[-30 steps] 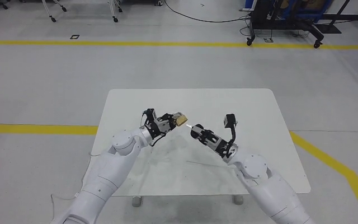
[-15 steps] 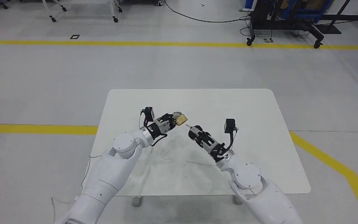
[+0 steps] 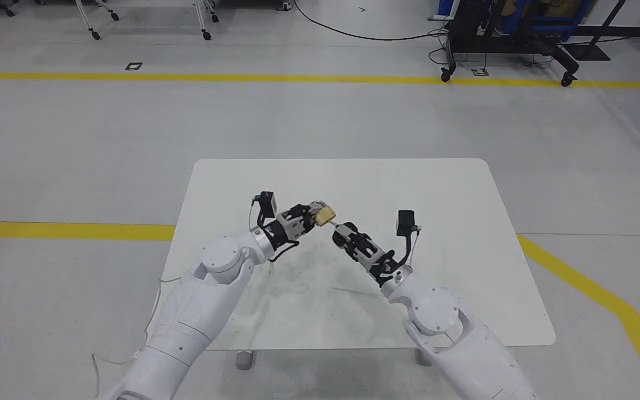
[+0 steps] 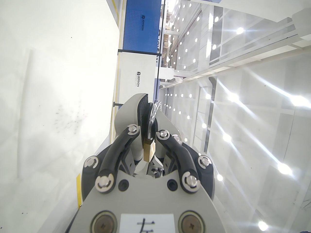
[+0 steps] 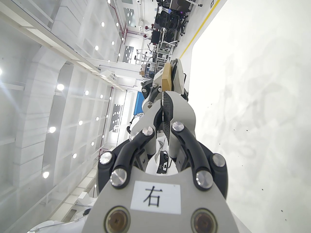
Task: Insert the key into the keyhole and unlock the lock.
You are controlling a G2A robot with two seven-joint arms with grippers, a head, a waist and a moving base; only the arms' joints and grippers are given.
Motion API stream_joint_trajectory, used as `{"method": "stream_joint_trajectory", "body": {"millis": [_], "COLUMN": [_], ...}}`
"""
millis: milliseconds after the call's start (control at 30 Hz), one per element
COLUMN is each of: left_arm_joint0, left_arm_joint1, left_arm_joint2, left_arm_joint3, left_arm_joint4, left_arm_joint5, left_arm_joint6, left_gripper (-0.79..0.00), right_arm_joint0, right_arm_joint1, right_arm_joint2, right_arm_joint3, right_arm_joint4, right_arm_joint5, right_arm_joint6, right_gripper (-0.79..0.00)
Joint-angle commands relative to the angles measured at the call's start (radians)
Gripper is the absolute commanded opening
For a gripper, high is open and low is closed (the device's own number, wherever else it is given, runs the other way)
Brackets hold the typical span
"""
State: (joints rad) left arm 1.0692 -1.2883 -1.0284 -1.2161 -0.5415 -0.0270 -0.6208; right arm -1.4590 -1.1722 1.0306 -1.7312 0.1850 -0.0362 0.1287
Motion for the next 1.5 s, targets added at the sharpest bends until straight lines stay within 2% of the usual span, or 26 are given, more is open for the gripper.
{"method": "stream_joint_trajectory", "body": {"millis": [0,367,933,1467], "left_arm_joint0": [-0.001,0.014,0.019,0.017], "left_arm_joint1": [-0.001,-0.006,-0.009,-0.017], "left_arm_joint2": [0.0,-0.013,-0.019,-0.025], "left_arm_joint3": [0.001,-0.01,-0.016,-0.006], "left_arm_joint4": [0.003,0.017,0.042,0.038], "left_arm_joint5": [0.002,-0.046,-0.03,-0.016], "left_arm_joint6": [-0.002,0.045,0.033,0.042], "left_gripper": [-0.785,-0.785,-0.785,-0.785], "right_arm_joint0": [0.004,-0.009,0.021,0.03], "right_arm_joint1": [-0.003,-0.018,-0.045,-0.067], "right_arm_joint2": [-0.005,-0.01,-0.023,-0.058], "right_arm_joint3": [0.006,0.01,0.051,0.053], "right_arm_joint4": [-0.003,-0.05,-0.049,-0.144], "right_arm_joint5": [0.007,-0.012,-0.012,-0.001], "right_arm_joint6": [-0.002,-0.091,-0.121,-0.151], "right_gripper": [-0.785,-0.785,-0.785,-0.785]}}
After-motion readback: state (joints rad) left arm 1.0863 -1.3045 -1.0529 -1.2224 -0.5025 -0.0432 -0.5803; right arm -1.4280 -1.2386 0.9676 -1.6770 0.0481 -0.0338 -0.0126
